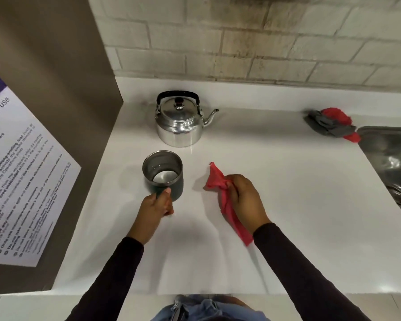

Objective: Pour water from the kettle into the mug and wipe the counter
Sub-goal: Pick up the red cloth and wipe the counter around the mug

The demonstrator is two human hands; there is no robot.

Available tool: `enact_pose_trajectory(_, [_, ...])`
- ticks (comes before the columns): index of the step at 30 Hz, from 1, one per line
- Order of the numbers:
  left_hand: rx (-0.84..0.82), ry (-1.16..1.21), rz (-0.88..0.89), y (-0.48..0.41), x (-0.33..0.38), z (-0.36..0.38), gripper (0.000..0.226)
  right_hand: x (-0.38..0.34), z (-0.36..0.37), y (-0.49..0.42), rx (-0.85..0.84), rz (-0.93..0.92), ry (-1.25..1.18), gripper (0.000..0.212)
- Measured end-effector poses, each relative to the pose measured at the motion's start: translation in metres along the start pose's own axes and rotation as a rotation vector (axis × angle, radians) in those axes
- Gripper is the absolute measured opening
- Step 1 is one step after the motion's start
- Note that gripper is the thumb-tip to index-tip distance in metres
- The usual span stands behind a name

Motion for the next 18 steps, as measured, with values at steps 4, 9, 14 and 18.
enact_pose_trajectory(4, [0.002,-0.022,-0.054,0.003,0.005,-0.001,0.054,-0.01,0.003,0.0,0.028,-0.017,-0.035,0.024])
enact_pose_trajectory(9, [0.347,-0.237,0.13,0.021,0.027,-0.029,0.032,-0.024,0.001,0.0,0.012,-0.022,-0.122,0.023])
enact_pose_trajectory(14, [0.412,-0.25,0.297,0.049,0.053,-0.023,0.029,-0.023,-0.011,0.002,0.022,-0.01,-0.173,0.022])
enact_pose_trajectory(18, [0.34,-0.181,0.297,0.053,0.053,0.007,0.039,-0.013,-0.029,0.002,0.051,-0.014,-0.211,0.022])
Point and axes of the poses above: each hand's wrist, its own y-axis away from the middle knuckle, its own z-axis out of the palm, x = y × z, the point moved 6 cm from there along -y, towards the middle knuckle, and after that the axes turned 6 degrees about y, right-handed, at the moved point
